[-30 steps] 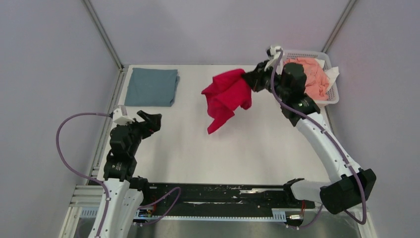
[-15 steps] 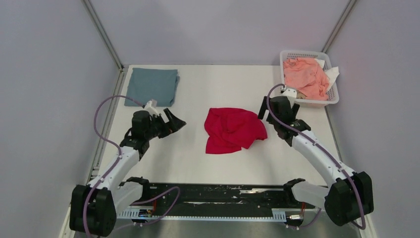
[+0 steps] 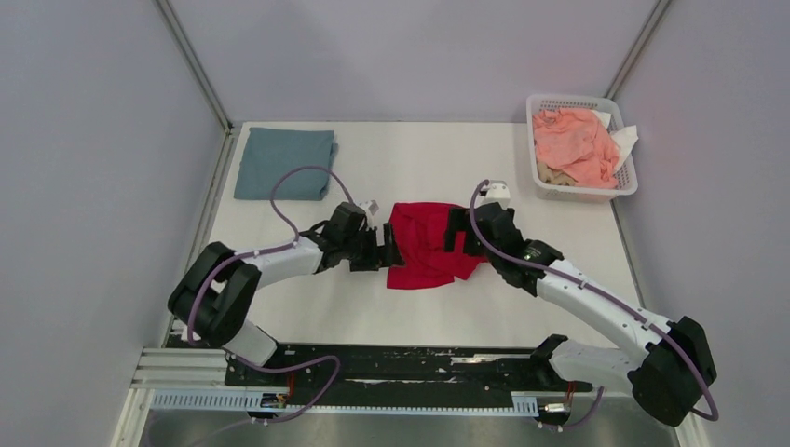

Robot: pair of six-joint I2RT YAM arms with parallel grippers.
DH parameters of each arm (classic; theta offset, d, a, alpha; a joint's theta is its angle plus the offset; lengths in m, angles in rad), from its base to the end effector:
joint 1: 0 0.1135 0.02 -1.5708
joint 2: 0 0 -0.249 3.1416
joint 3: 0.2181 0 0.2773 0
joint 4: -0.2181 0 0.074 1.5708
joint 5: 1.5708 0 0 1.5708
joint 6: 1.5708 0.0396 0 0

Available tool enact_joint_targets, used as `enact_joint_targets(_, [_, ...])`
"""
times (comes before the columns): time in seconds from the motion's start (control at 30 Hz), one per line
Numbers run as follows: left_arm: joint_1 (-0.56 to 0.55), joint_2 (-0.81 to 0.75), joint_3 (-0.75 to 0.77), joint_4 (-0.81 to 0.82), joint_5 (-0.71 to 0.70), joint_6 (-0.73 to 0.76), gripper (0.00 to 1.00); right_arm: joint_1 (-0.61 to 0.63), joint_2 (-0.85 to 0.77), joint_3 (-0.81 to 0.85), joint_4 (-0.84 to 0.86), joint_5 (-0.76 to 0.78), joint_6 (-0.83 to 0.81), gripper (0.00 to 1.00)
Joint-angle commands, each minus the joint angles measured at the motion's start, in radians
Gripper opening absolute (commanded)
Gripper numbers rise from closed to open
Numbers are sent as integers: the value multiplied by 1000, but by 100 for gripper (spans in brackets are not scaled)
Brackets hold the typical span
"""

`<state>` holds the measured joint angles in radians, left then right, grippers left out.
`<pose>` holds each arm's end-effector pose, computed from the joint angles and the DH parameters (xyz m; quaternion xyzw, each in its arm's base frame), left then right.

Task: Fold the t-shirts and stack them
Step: Flatten out the tshirt

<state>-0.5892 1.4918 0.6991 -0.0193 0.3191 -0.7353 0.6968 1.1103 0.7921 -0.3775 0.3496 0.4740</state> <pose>0.2507 -0.1825 0.1300 -0.0082 0.9189 -0.3412 0.1976 0.2162 0.1633 0.2376 -0.0259 0.8947 0.0993 0.4348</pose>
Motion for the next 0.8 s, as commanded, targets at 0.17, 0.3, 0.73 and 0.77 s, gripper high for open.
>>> enact_joint_targets(0.17, [-134,210,149,-103,-173,-32,83,-5,-160,-109,23,110,110,100])
enact_joint_targets(0.3, [-196,269,210,-168,-246,-41,71,-5,-230,-151,24,148,127,100])
enact_joint_targets(0.73, [-255,165,210,-313,-608,-78,0,-1,-198,-166,34,-153,105,100])
enact_joint_targets(0.77, [-255,150,202,-321,-651,-75,0,3,-174,-161,50,-193,102,100])
